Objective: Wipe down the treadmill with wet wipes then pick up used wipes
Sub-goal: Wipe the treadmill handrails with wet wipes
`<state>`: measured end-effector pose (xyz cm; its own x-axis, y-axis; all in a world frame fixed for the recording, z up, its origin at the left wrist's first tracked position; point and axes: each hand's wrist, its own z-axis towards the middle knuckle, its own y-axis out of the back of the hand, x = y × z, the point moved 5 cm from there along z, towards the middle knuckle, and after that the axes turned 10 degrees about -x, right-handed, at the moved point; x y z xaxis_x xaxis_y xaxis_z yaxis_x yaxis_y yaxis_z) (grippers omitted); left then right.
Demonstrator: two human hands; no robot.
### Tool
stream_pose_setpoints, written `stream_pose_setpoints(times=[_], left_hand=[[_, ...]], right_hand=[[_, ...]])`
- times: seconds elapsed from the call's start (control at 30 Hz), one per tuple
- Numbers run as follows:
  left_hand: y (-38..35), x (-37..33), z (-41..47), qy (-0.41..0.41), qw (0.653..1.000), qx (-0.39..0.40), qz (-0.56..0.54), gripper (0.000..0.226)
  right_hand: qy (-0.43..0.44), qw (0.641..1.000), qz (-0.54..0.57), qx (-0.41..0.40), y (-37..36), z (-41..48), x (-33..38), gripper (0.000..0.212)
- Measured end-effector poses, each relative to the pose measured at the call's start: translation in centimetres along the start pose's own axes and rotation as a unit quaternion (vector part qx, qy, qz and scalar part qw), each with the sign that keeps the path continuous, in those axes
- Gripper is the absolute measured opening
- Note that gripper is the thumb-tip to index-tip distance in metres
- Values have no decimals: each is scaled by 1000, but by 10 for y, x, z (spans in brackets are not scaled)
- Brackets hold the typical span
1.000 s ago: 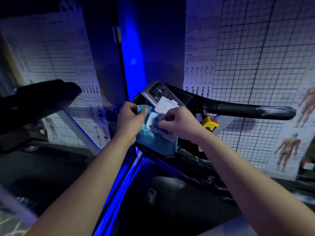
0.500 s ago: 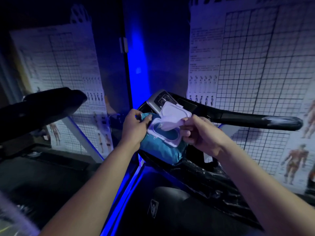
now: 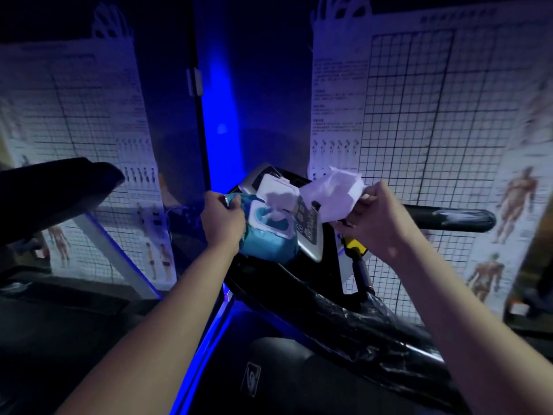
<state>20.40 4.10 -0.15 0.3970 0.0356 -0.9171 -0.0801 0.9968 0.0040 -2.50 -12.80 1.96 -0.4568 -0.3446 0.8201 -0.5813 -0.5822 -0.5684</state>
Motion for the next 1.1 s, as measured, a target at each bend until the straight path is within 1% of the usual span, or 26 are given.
stream_pose_setpoints(times=[0.07,0.13,0.2,0.27,0.3,0.33,0.4,0.43,0.5,0.53,0.57,0.6,0.63,0.67,0.7,0.73,0.77,0.8,0.83,0.87,0.9,0.93,0.97,1.0,1.03,1.1], left_hand=[[-10,4,9,14,1000,6,22,24],[-26,1,15,0,997,48,63,27],[-47,-2,16,-28,988,112,102,30],[-72,0,13,-48,971,187,142,31],[-85,4,13,-56,962,223,150,30],[-95,5,10,-56,953,256,152,27],[-109,8,3,-47,938,314,142,11],[-112,8,-2,-47,924,346,154,9],[-123,19,-6,-86,890,387,225,21],[-126,23,-7,-124,863,395,289,17],[-126,22,-9,-169,825,402,358,8],[-126,22,-10,-207,794,389,420,11],[-127,24,-7,-245,771,362,463,19],[-123,22,-8,-260,770,342,472,23],[-120,19,-7,-265,786,327,453,20],[-114,12,-10,-268,812,316,412,12],[-110,5,-13,-267,843,309,349,10],[-105,-2,-19,-247,871,320,278,20],[-97,-6,-28,-205,892,351,201,31],[-88,-12,-43,-153,894,401,129,41],[-78,-18,-61,-106,878,459,87,49],[-68,-22,-79,-73,853,512,71,52],[-60,-21,-93,-55,836,543,66,51],[-56,-19,-100,-43,834,547,52,46],[-52,-17,-102,-28,850,525,28,39],[-42,-12,-99,56,880,470,-32,27]], right_hand=[[-5,1000,0,-26,9,1,-8,19],[-8,998,-9,-63,15,1,-13,24],[-9,996,-17,-84,22,0,-19,26],[-25,994,-19,-108,29,-1,-27,26],[-37,990,-19,-133,33,-1,-31,26],[-45,987,-18,-155,36,0,-34,25],[-59,981,-7,-182,41,-1,-40,25],[-66,980,-8,-189,44,-1,-43,24],[-84,977,-3,-198,49,4,-52,16],[-93,977,-7,-192,52,8,-56,28],[-98,977,-10,-190,54,11,-58,49],[-101,976,-11,-192,55,13,-59,65],[-96,977,-12,-192,57,15,-59,67],[-87,978,-16,-188,56,16,-60,62],[-74,982,-18,-175,55,16,-61,60],[-63,986,-24,-154,52,16,-61,66],[-55,989,-37,-130,48,14,-61,71],[-47,992,-50,-102,43,11,-61,69],[-36,994,-62,-79,38,9,-60,61],[-28,995,-73,-63,34,7,-59,50],[-24,994,-84,-60,29,5,-58,40],[-24,993,-89,-68,26,1,-59,33],[-25,992,-93,-78,26,-2,-59,28],[-28,991,-99,-83,25,-5,-59,25],[-31,991,-102,-81,25,-8,-60,23],[-37,991,-111,-65,25,-16,-59,23]])
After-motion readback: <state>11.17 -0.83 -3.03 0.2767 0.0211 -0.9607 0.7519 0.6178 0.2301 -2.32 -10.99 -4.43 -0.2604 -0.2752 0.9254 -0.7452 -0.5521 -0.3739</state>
